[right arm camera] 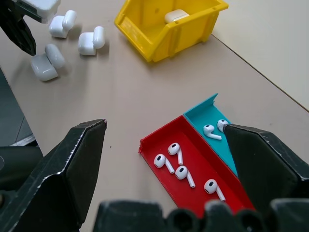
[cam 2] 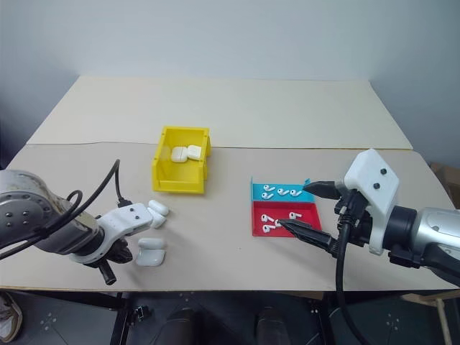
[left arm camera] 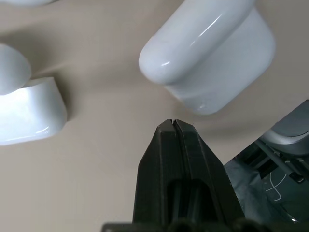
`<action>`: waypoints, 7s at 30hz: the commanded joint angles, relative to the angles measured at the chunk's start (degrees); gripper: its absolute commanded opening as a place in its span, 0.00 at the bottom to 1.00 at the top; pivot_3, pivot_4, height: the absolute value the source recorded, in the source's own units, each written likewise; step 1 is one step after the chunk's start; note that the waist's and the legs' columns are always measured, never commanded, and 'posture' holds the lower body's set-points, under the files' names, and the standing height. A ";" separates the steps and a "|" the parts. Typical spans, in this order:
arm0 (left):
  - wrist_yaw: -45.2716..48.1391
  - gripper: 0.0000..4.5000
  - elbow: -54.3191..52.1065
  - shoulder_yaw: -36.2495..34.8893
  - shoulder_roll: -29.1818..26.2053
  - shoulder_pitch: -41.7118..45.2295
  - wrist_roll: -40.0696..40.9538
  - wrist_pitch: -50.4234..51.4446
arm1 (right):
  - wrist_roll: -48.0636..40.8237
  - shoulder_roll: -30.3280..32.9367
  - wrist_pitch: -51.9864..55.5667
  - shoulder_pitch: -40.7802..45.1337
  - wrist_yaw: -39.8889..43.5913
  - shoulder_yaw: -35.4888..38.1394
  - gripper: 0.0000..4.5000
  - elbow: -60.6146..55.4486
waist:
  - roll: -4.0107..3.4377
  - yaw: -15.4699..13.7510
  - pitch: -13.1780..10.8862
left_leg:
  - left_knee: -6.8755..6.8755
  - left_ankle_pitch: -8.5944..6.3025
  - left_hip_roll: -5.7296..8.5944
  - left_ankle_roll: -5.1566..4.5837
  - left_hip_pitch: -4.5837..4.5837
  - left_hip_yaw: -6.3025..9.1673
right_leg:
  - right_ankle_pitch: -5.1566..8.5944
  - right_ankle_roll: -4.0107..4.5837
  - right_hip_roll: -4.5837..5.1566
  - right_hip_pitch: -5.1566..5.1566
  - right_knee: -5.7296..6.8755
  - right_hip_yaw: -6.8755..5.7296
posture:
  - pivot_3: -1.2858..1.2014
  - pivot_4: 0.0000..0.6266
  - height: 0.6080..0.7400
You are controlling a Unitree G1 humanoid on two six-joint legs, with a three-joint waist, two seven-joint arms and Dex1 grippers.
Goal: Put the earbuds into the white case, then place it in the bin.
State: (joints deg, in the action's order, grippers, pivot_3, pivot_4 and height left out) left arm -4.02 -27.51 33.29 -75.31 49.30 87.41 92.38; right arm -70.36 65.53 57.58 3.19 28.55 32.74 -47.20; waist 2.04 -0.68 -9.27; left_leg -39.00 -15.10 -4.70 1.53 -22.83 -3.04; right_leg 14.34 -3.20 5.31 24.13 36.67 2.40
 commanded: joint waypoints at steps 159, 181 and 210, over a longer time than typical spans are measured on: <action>41.65 0.91 -7.76 4.70 9.51 -3.57 -54.75 -0.74 | 0.79 -3.48 -6.14 -0.43 -3.59 -5.97 1.00 -2.36 | 0.28 -0.03 0.03 | -0.05 0.00 0.01 -0.01 0.02 0.05 | 0.00 -0.02 -0.01 -0.07 0.04 0.00 | 0.52 0.24 1.00; 56.59 0.64 -17.77 -22.58 -10.62 -13.03 -44.36 -6.32 | 10.76 -3.32 -11.06 2.31 10.09 -10.32 1.00 5.47 | 0.36 -0.09 0.02 | -0.05 0.00 -0.01 -0.02 -0.06 0.03 | 0.01 -0.01 -0.02 0.04 0.00 -0.02 | 0.52 0.24 1.00; 68.42 0.64 7.91 -47.92 34.20 -22.10 -43.03 -57.23 | 20.81 -2.24 -13.54 3.40 23.82 -5.71 1.00 17.43 | 0.24 -0.03 0.11 | -0.07 0.00 -0.01 -0.01 0.06 -0.02 | -0.01 -0.01 -0.01 -0.10 0.04 -0.02 | 0.52 0.24 1.00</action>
State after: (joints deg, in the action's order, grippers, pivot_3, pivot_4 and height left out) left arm 61.21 -20.95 -15.44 -41.12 25.94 43.42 37.67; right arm -49.61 62.86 44.05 6.22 52.36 24.39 -29.11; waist 2.29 -0.71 -9.15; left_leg -39.07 -15.10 -4.71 1.52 -22.78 -3.06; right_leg 14.33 -3.21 5.29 24.03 36.69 2.38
